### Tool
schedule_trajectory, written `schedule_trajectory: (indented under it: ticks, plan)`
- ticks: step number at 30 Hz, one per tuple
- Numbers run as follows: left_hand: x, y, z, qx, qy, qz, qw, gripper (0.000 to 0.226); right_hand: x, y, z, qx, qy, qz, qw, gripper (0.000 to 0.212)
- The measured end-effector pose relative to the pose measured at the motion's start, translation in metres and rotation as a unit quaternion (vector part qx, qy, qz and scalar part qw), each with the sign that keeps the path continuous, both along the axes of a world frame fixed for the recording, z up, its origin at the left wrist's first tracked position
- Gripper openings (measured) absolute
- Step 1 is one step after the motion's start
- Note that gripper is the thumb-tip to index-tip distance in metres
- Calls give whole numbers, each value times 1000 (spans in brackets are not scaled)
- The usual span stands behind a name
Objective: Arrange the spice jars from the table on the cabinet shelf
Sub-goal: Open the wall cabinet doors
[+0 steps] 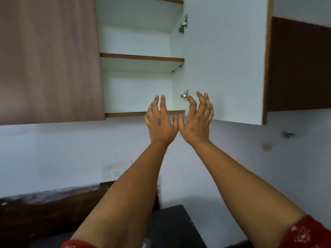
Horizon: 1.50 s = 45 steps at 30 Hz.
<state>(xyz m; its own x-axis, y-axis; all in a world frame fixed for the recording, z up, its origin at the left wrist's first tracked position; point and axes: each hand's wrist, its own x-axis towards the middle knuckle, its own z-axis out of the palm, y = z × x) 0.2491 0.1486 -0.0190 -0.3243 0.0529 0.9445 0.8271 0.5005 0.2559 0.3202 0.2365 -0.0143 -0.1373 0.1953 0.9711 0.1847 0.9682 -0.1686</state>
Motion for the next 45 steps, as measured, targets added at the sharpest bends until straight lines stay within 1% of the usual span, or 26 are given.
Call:
schedule_trajectory:
  ticks: [3,7,10,13,16,18,19,21,23,24,26,27,28,29,31,33,37,38,42,45]
  plan:
    - [-41,-54,0,-22,-3,78,997,81,-50,-42,-4,-13,-55,66,996,69]
    - [-93,-114,-2,-55,-21,154,986,89,-112,-91,-9,-26,-107,122,986,66]
    - [-138,-154,-2,-91,-32,204,974,93,-161,-122,-11,-67,-122,161,977,64]
    - [-182,-185,1,-115,-34,226,967,96,-206,-147,-5,-101,-118,195,968,65]
    - [-228,-207,7,-190,9,248,950,100,-252,-166,10,-117,-126,242,955,72]
    - [-255,-215,15,-237,36,268,933,102,-280,-173,24,-116,-153,259,947,81]
    - [-267,-216,19,-247,33,276,928,103,-293,-176,31,-122,-166,264,942,87]
    - [-288,-214,29,-257,13,294,921,107,-317,-182,49,-171,-178,291,924,98]
    - [-303,-210,36,-256,1,314,914,110,-336,-187,66,-249,-149,339,895,101]
    - [-312,-208,39,-249,3,322,913,110,-346,-190,72,-286,-125,362,878,98]
    - [-323,-205,38,-232,12,327,916,106,-358,-196,76,-338,-103,398,847,84]
    - [-328,-203,36,-222,21,330,917,103,-363,-197,75,-349,-107,411,836,74]
    - [-333,-200,33,-213,29,333,918,100,-367,-198,71,-350,-114,415,832,63]
    - [-336,-197,31,-204,36,337,918,96,-369,-199,68,-344,-114,410,837,54]
    - [-340,-192,29,-193,47,351,915,91,-371,-201,63,-324,-99,389,857,45]
    - [-342,-188,28,-186,50,353,916,93,-370,-204,62,-319,-93,380,863,44]
    - [-330,-188,26,-185,17,332,925,106,-356,-214,59,-336,-90,389,853,43]
    - [-324,-190,25,-186,16,330,925,105,-349,-217,58,-336,-88,391,852,43]
    - [-289,-203,23,-181,28,340,922,87,-312,-230,57,-321,-84,384,862,40]
    - [-249,-219,18,-196,23,318,927,84,-274,-247,57,-312,-95,380,866,39]
